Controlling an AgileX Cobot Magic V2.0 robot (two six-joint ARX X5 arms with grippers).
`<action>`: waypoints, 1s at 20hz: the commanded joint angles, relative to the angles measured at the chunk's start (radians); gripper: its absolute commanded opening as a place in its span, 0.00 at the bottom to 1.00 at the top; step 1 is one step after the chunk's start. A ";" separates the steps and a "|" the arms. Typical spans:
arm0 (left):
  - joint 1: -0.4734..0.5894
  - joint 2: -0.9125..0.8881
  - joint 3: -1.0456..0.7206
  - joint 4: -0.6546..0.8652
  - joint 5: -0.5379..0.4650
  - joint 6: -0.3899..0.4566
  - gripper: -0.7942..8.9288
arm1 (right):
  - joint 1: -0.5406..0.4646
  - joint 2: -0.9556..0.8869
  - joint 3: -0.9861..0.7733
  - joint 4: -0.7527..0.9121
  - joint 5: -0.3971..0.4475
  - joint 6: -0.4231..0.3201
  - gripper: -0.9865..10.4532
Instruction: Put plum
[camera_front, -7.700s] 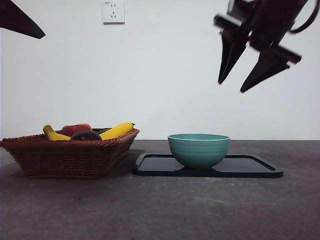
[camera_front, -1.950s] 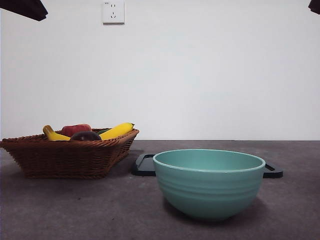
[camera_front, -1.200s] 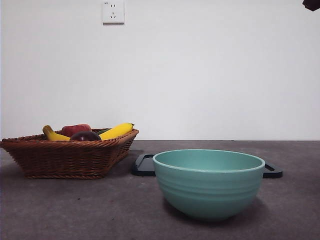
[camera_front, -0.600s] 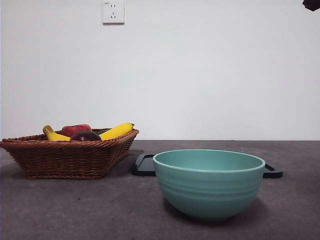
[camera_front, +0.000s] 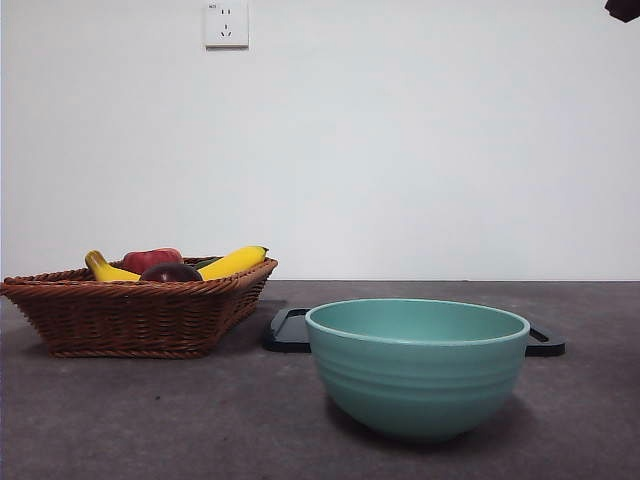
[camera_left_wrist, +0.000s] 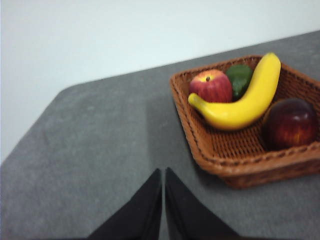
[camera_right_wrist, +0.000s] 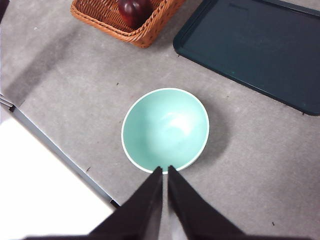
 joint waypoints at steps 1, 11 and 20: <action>0.002 -0.002 -0.010 -0.033 -0.003 -0.003 0.09 | 0.008 0.006 0.014 0.010 0.000 -0.005 0.09; 0.002 -0.002 -0.021 -0.049 -0.003 -0.007 0.09 | 0.008 0.006 0.014 0.010 0.000 -0.005 0.09; 0.002 -0.002 -0.021 -0.049 -0.003 -0.007 0.09 | 0.008 0.006 0.014 0.008 0.000 -0.005 0.09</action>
